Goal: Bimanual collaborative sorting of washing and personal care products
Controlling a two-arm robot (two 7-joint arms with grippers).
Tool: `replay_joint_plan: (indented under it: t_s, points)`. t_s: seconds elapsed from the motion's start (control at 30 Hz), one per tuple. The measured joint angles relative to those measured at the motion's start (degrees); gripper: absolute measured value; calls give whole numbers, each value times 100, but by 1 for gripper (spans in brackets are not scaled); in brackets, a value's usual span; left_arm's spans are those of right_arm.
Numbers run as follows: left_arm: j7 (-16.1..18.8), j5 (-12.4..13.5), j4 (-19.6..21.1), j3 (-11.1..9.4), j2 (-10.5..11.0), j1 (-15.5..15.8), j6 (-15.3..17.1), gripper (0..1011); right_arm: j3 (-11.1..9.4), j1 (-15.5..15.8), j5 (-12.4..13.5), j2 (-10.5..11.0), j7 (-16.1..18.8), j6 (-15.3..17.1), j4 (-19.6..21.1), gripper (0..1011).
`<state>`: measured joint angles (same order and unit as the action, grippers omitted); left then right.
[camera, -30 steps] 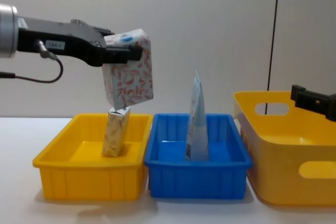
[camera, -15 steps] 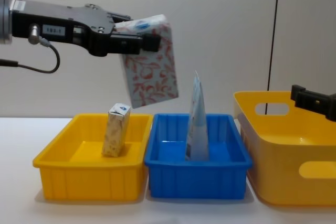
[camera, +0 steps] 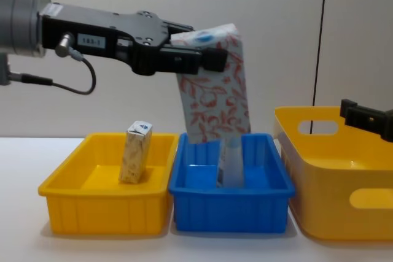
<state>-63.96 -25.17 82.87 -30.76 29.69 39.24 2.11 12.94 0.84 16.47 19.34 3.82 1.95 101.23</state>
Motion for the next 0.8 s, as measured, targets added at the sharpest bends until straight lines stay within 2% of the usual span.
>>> replay_joint_plan:
  t_s: [0.2, 0.4, 0.8]
  points:
    - [-110, -22, -71, -112, -57, 61, 20, 371, -6, 0, 1, -1, 21, -6, 0, 1000]
    - [-176, -36, -114, -181, -89, 99, 36, 371, -39, -21, 82, 35, 186, -62, 0, 1000]
    - [-240, -48, -157, -248, -123, 135, 50, 371, -185, -167, 527, 300, 1015, -258, -59, 1000]
